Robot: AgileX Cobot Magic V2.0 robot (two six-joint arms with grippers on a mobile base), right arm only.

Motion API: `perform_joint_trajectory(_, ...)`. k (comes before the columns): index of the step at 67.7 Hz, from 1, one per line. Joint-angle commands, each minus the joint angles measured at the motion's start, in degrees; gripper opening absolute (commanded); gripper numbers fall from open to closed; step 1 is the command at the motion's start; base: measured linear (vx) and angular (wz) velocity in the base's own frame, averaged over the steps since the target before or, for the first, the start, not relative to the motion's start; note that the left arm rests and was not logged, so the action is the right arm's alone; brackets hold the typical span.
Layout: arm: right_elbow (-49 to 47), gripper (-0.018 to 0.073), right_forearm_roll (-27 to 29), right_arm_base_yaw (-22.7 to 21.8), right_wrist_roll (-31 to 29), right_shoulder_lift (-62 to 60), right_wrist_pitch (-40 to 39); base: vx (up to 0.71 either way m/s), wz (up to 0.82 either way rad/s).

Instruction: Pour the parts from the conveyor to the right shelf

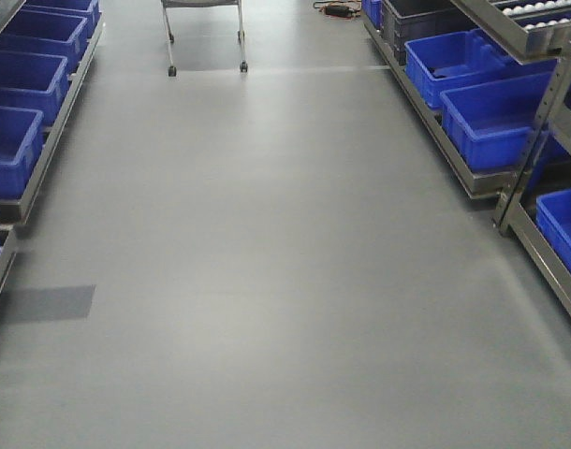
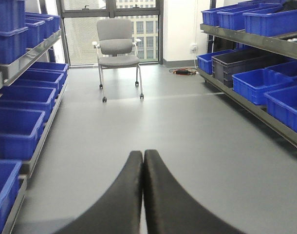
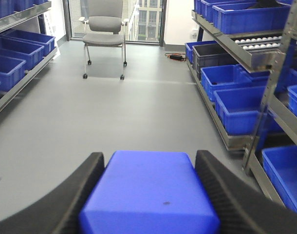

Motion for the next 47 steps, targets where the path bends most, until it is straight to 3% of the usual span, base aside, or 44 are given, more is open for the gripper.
perform_joint_trajectory(1,-1.59,-0.0006,0.32,-0.29,-0.31,1.2,-4.59,0.75,-0.01)
perform_joint_trajectory(27,-1.59,-0.0006,0.44,-0.29,-0.31,1.2,-4.68,0.67,-0.02)
perform_joint_trajectory(47,-1.59,-0.0006,0.44,-0.29,-0.31,1.2,-4.63,0.38,0.55)
